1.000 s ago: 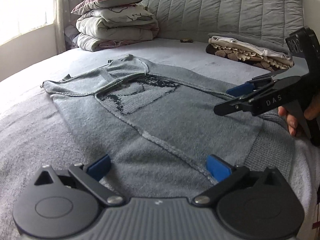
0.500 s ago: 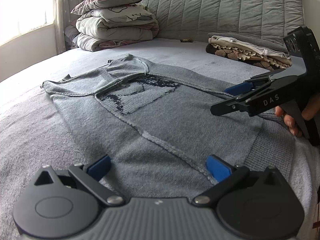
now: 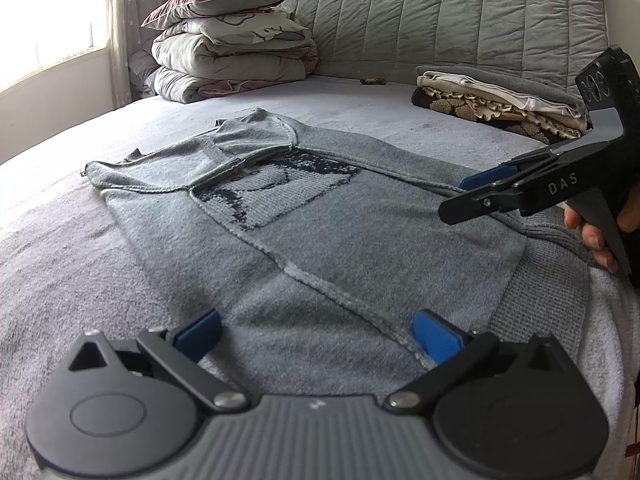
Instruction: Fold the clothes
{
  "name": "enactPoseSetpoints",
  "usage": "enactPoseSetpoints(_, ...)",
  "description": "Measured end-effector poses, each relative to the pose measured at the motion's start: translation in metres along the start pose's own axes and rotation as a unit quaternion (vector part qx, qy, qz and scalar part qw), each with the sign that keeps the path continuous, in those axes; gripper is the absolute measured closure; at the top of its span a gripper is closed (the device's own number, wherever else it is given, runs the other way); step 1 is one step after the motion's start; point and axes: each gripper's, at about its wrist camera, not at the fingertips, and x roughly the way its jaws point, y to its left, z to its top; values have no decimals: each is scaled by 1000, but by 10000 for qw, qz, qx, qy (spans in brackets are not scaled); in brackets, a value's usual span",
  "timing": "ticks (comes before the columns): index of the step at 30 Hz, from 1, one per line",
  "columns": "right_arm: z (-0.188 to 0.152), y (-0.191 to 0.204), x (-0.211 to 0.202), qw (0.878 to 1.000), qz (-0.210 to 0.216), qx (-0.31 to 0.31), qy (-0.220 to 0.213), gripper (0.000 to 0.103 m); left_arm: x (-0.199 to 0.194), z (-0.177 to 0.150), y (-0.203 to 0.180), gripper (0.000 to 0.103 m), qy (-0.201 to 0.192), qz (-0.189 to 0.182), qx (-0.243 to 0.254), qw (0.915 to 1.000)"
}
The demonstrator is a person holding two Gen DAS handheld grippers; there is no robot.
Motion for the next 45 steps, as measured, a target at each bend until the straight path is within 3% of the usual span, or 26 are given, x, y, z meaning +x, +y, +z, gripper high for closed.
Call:
enactPoseSetpoints(13, 13, -2, -3, 9996, 115, 206, 135, 17, 0, 0, 0, 0, -1, -6, 4, 10000)
enactPoseSetpoints(26, 39, -44, -56, 9999, -47, -72, -106, 17, 2, 0, -1, 0, 3, 28, 53, 10000)
enactPoseSetpoints(36, 15, -91, -66, 9964, 180, 272, 783, 20, 1, 2, -5, 0, 31, 112, 38, 9999)
enactPoseSetpoints(40, 3, -103, -63, 9879, 653, 685, 1229, 41, -2, 7, -13, 0, 211, 407, -257, 9986)
enactPoseSetpoints(42, -2, -110, -63, 9828, 860, 942, 1338, 44, -6, 9, -18, 0, 341, 586, -425, 9968)
enactPoseSetpoints(45, -7, -112, -67, 9798, 1066, 1025, 1344, 46, -18, 7, -18, 0, 552, 463, -820, 9940)
